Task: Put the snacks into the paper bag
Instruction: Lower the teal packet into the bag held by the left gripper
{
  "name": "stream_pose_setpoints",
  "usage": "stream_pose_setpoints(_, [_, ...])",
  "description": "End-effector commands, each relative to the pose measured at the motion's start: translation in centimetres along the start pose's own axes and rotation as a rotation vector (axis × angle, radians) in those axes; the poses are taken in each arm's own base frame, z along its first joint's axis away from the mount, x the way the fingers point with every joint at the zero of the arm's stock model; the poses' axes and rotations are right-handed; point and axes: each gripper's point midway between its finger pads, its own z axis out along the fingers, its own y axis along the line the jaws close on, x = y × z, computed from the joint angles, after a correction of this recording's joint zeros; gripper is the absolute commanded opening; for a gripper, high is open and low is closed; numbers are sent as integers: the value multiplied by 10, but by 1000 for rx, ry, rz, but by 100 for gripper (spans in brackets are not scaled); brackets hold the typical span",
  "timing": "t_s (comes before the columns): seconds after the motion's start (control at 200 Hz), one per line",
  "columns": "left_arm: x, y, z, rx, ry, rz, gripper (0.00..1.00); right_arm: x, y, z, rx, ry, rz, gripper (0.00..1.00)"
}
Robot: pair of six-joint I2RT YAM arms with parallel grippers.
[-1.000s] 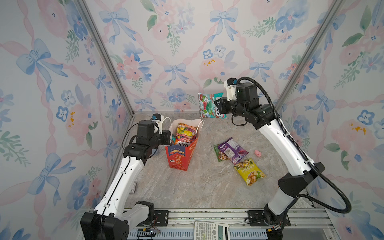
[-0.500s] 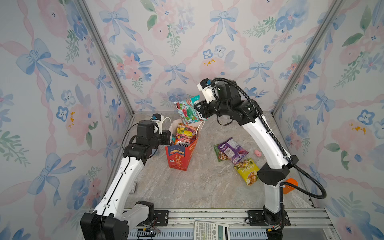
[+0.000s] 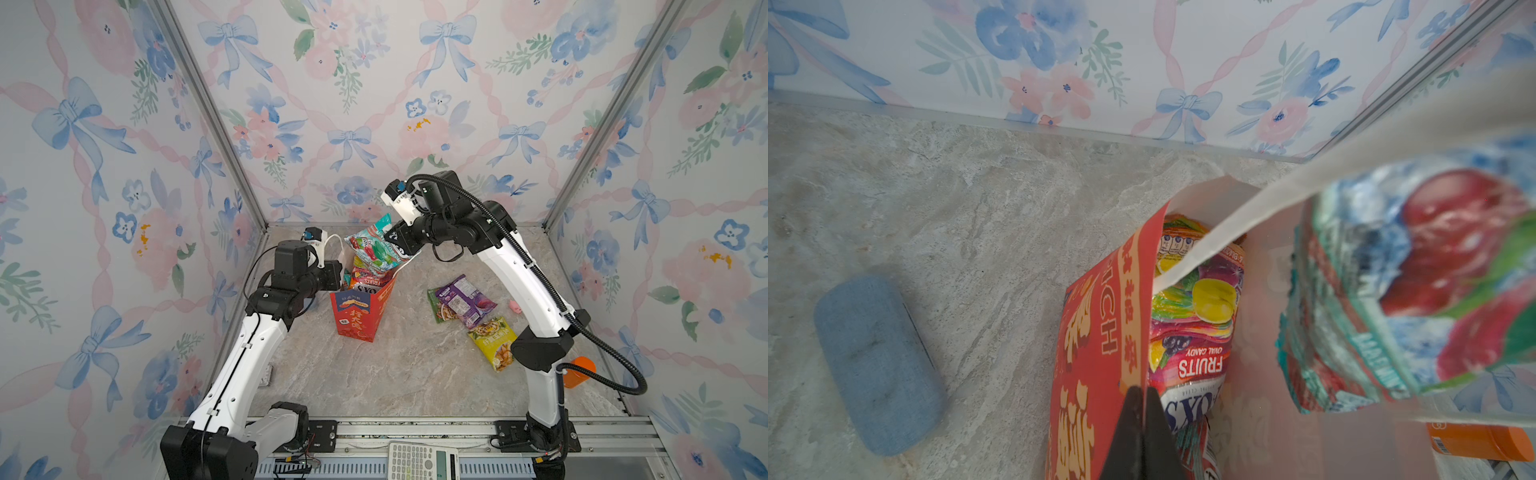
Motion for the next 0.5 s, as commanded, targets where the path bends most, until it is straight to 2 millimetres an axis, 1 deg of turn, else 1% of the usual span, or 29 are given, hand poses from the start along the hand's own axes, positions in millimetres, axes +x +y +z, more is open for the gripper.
stream_pose_setpoints(0.0, [-25, -10, -15, 33, -100, 40, 0, 7, 13, 13, -51, 35, -29, 0])
stream_pose_setpoints(0.23, [-25, -11, -15, 38, -100, 44, 0, 25, 19, 37, -86, 105, -51, 0])
stream_pose_setpoints(0.405, [-27, -11, -16, 37, -105, 47, 0, 33, 15, 53, -76, 137, -61, 0])
stream_pose_setpoints(0.495, [-27, -11, -17, 36, -106, 46, 0, 33, 13, 61, -69, 138, -60, 0])
